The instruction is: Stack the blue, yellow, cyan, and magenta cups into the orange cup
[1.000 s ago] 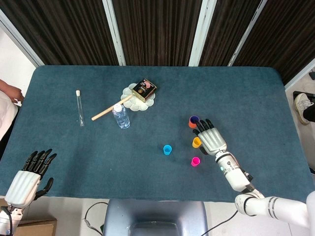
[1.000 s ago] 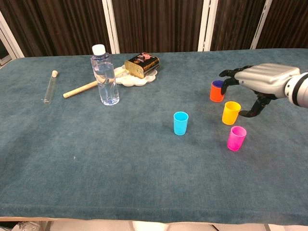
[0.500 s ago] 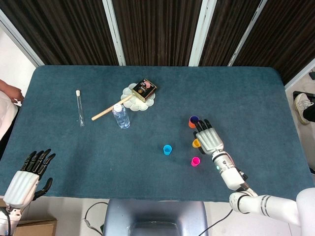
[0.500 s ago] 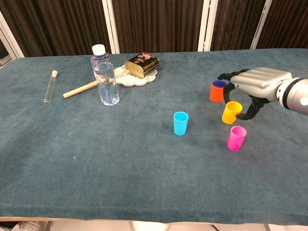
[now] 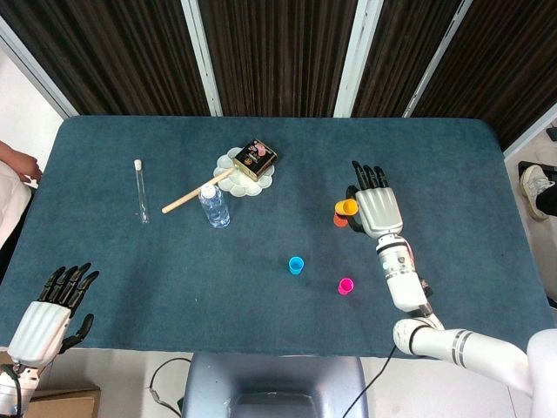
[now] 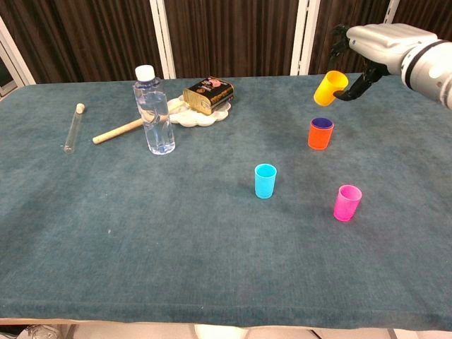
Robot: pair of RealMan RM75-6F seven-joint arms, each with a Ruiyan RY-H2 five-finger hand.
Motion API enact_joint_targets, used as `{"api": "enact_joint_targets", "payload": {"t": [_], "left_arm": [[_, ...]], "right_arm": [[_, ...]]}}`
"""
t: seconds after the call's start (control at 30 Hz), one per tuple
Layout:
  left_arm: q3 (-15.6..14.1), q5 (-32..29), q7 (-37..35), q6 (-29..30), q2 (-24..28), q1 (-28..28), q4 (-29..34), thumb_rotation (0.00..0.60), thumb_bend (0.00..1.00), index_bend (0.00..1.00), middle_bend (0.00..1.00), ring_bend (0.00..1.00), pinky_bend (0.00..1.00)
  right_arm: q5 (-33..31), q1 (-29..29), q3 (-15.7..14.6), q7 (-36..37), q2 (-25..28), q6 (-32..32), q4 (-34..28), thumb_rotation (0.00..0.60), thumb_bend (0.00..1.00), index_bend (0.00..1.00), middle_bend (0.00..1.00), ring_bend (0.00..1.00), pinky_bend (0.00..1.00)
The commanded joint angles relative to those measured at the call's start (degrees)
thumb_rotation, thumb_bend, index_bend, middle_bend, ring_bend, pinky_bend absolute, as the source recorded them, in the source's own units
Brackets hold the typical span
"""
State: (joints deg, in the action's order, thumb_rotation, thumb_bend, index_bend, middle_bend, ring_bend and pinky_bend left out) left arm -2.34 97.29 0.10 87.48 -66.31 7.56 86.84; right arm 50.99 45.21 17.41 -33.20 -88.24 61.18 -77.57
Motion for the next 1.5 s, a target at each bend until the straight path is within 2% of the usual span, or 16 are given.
{"api": "enact_joint_targets", "payload": {"t": [0.03, 0.33, 0.63, 0.77, 0.87, 0.9, 1.0, 1.1, 1.17, 1.27, 1.37, 1.5], "left_arm": [[-0.05, -0.14, 0.1, -0.29, -0.06, 0.06, -0.01, 0.6, 0.47, 0.0, 0.0, 0.0, 0.06], [0.11, -0.57, 0.0, -0.41, 0.09, 0.08, 0.02, 0.6, 0.47, 0.0, 0.0, 0.0, 0.06], [0.19, -0.7, -0.03, -0.71, 0.15, 0.28, 0.05, 0.6, 0.47, 0.0, 0.0, 0.0, 0.06], [0.1, -0.49, -0.3, -0.33, 0.15, 0.14, -0.04, 0.6, 0.47, 0.0, 0.0, 0.0, 0.06], [0.12, -0.57, -0.51, -0.43, 0.21, 0.19, -0.06, 0.6, 0.47, 0.0, 0.0, 0.0, 0.06], [0.12, -0.58, -0.54, -0.46, 0.22, 0.2, -0.07, 0.6, 0.47, 0.0, 0.0, 0.0, 0.06], [0.06, -0.43, -0.61, -0.34, 0.25, 0.18, -0.05, 0.6, 0.47, 0.0, 0.0, 0.0, 0.06], [0.03, -0.34, -0.49, -0.28, 0.18, 0.17, -0.05, 0.6, 0.47, 0.0, 0.0, 0.0, 0.06], [0.07, -0.41, -0.24, -0.47, 0.06, 0.25, -0.05, 0.6, 0.47, 0.0, 0.0, 0.0, 0.06], [0.03, -0.33, 0.04, -0.48, 0.03, 0.25, 0.1, 0.6, 0.47, 0.0, 0.0, 0.0, 0.06], [-0.17, 0.1, 0.15, -0.08, 0.08, 0.07, 0.15, 0.6, 0.47, 0.0, 0.0, 0.0, 0.06], [-0.4, 0.55, -0.08, 0.29, 0.2, -0.06, 0.08, 0.6, 0.47, 0.0, 0.0, 0.0, 0.06]], "right_arm": [[-4.83, 2.67, 1.63, -3.08, -3.06, -1.98, 5.25, 0.6, 0.43, 0.63, 0.06, 0.0, 0.0], [-6.95, 4.69, 0.84, -2.3, -8.23, -5.86, 14.03, 0.6, 0.43, 0.62, 0.06, 0.0, 0.0], [-6.53, 4.69, -0.12, -2.22, -9.07, -6.48, 14.68, 0.6, 0.43, 0.59, 0.06, 0.0, 0.0], [-7.05, 4.23, -0.71, -2.99, -8.08, -6.84, 13.3, 0.6, 0.43, 0.46, 0.07, 0.0, 0.0], [-8.31, 3.62, -1.59, -4.83, -6.27, -7.26, 10.78, 0.6, 0.43, 0.25, 0.02, 0.0, 0.0], [-8.62, 3.46, -1.84, -5.33, -5.47, -7.43, 9.56, 0.6, 0.43, 0.14, 0.0, 0.0, 0.0], [-6.88, 2.41, -2.31, -4.14, -2.45, -6.72, 3.75, 0.6, 0.43, 0.02, 0.0, 0.0, 0.0], [-0.89, 0.58, -3.71, 0.2, 0.94, -6.16, -4.93, 0.6, 0.43, 0.03, 0.0, 0.0, 0.0], [3.89, -0.29, -5.94, 2.04, 2.87, -6.66, -10.53, 0.6, 0.43, 0.07, 0.0, 0.0, 0.0], [8.65, -0.54, -9.41, 1.05, 3.86, -7.21, -15.19, 0.6, 0.43, 0.14, 0.0, 0.0, 0.0], [9.91, -0.29, -11.24, -1.03, 2.67, -7.07, -16.38, 0.6, 0.43, 0.18, 0.0, 0.0, 0.0], [8.67, 0.34, -11.73, -3.26, -0.16, -6.81, -14.61, 0.6, 0.43, 0.23, 0.0, 0.0, 0.0]]}}
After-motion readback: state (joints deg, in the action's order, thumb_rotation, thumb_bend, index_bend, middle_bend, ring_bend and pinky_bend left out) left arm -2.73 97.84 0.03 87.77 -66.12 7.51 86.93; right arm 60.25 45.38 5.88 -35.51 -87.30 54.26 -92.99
